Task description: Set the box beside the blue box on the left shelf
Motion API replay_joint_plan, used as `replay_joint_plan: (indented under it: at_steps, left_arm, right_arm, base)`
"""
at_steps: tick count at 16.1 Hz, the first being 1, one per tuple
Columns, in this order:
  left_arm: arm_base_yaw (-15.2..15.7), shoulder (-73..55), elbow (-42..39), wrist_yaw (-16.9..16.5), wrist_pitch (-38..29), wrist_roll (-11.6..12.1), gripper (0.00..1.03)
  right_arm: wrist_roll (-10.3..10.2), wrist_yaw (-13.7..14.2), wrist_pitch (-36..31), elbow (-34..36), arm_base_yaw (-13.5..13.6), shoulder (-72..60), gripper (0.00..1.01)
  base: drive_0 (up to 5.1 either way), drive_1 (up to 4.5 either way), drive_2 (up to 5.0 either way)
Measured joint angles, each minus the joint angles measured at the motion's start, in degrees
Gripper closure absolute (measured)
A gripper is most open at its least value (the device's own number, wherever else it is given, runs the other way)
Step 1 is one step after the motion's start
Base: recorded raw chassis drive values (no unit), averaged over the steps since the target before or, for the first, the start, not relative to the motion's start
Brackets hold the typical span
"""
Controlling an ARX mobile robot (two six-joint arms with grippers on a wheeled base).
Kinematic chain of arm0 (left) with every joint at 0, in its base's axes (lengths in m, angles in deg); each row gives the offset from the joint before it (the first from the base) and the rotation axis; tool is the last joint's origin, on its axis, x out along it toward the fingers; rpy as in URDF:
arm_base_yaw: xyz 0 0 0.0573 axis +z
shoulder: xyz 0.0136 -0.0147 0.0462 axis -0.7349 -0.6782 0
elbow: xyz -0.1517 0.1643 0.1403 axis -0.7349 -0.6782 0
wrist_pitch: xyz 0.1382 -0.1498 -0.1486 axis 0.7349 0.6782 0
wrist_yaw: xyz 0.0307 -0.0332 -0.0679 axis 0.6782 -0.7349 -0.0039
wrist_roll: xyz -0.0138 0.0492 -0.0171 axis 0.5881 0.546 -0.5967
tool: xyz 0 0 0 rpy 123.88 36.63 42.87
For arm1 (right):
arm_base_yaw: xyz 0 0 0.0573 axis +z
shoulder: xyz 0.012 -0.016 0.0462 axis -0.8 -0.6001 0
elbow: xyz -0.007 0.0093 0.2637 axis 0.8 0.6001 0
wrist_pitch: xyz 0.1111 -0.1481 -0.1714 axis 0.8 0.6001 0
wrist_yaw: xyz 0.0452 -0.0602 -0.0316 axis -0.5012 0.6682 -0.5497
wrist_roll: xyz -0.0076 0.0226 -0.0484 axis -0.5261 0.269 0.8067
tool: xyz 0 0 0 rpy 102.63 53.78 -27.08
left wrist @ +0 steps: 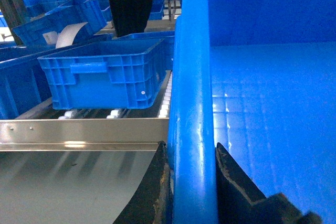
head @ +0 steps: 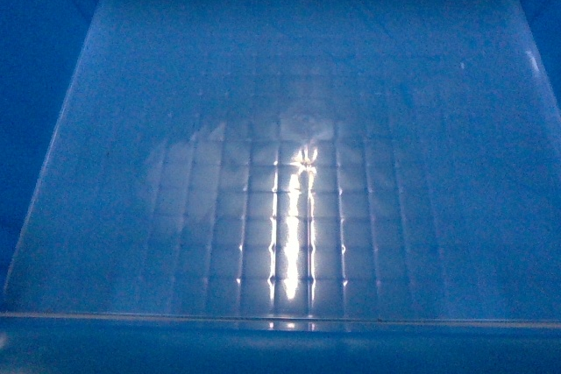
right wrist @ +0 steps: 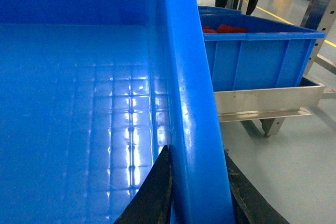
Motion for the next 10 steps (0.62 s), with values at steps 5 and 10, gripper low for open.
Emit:
replay_joint_plan:
  at_steps: [5, 10]
  left_arm:
    - [0.0, 0.0, 0.0, 0.1, 0.0, 0.0, 0.87]
    - [0.0, 0.1, 0.0, 0.0, -0.2, 0.0, 0.87]
  right_arm:
    - [0.0, 0.0, 0.1, 0.0, 0.0, 0.0, 0.86]
    - [0.0, 0.0, -0.1, 0.0, 0.0, 0.0, 0.86]
  base:
    - [0.0, 1.65, -1.6]
    - [0.0, 4.18, -4.2]
